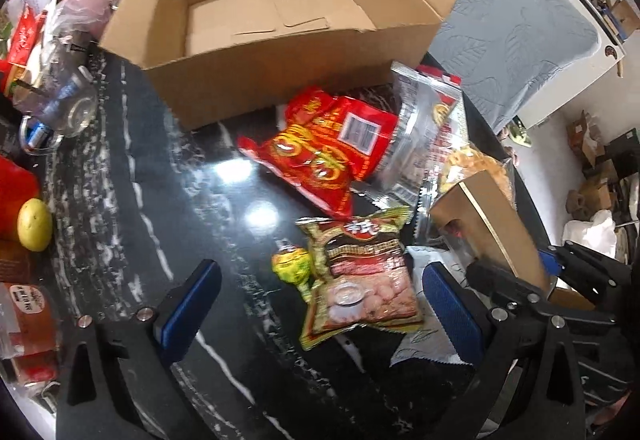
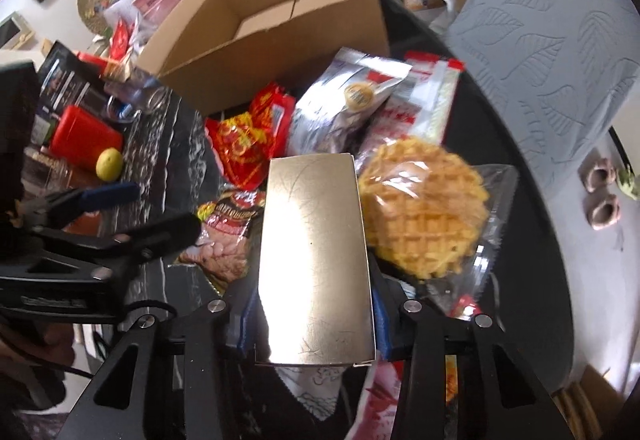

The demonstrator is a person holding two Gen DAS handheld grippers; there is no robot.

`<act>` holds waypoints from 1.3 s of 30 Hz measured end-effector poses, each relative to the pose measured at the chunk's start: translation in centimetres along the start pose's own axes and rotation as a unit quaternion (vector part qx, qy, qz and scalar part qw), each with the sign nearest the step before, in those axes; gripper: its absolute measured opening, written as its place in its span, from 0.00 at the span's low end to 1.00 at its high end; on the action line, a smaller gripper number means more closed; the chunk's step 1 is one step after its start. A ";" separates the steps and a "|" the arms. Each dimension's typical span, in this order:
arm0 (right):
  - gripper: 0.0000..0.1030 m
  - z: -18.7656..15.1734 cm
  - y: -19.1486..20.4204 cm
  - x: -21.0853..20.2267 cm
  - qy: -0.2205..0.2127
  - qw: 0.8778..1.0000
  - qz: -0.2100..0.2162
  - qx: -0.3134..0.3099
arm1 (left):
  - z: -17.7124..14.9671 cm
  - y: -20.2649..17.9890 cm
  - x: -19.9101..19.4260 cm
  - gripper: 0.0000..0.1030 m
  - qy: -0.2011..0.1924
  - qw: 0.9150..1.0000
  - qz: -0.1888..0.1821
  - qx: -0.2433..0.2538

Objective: Organize snacks
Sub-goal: 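Grasp the gold box with the right gripper while the left grasps the cereal bag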

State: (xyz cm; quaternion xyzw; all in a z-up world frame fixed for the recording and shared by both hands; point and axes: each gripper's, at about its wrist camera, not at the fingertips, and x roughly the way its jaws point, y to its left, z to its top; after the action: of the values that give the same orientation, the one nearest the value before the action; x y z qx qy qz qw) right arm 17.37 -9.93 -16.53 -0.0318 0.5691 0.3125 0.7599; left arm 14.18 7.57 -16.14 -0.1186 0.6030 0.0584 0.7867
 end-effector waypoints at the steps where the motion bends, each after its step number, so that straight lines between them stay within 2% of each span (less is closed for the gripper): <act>1: 0.42 -0.1 -0.3 -0.4 -0.005 1.000 -0.001 0.007 | 0.0 -0.2 0.2 1.00 0.002 1.000 -0.001 0.002; 9: 0.42 -1.1 -1.3 -2.1 -0.026 0.999 -0.010 0.043 | -0.4 -2.2 3.3 0.96 0.034 0.999 0.001 0.024; 10: 0.42 -1.3 -1.4 -2.2 -0.027 0.998 -0.012 0.047 | -0.4 -2.2 3.7 0.90 0.039 0.999 0.003 0.023; 14: 0.42 -2.1 -1.8 -2.5 -0.027 0.998 -0.014 0.059 | -0.7 -1.7 5.2 0.83 0.061 0.998 0.000 -0.005; 15: 0.42 -2.3 -1.8 -2.6 -0.028 0.998 -0.015 0.061 | -0.8 -1.5 5.3 0.72 0.062 0.998 -0.006 -0.009; 17: 0.42 -2.7 -1.9 -2.8 -0.030 0.997 -0.016 0.065 | -1.0 -1.2 5.9 0.66 0.075 0.997 -0.014 -0.018; 19: 0.42 -3.0 -2.1 -3.1 -0.032 0.997 -0.018 0.068 | -1.1 -1.2 5.8 0.55 0.068 0.997 -0.019 -0.017; 22: 0.42 -3.3 -2.2 -3.3 -0.033 0.997 -0.022 0.071 | -1.2 -1.8 5.1 0.48 0.060 0.998 -0.013 0.004; 25: 0.43 -3.4 -2.1 -3.6 -0.035 0.997 -0.023 0.072 | -1.2 -2.0 4.5 0.45 0.059 0.998 -0.022 0.001; 30: 0.42 -3.6 -1.3 -4.3 -0.043 0.996 -0.026 0.067 | -1.4 -2.4 2.8 0.45 0.040 0.999 -0.014 0.018; 38: 0.42 -4.3 0.4 -5.5 -0.051 0.997 -0.020 0.062 | -2.1 -1.9 -2.4 0.45 -0.001 0.999 -0.012 0.040; 39: 0.42 -4.5 0.7 -5.7 -0.052 0.997 -0.019 0.061 | -2.6 -2.7 -2.8 0.45 -0.005 0.999 -0.012 0.041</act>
State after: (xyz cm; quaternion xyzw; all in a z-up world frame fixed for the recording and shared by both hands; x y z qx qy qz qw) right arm 12.37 -13.70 -12.81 0.0198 0.5457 0.2637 0.7952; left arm 11.63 4.43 -13.81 -0.0934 0.5994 0.0243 0.7946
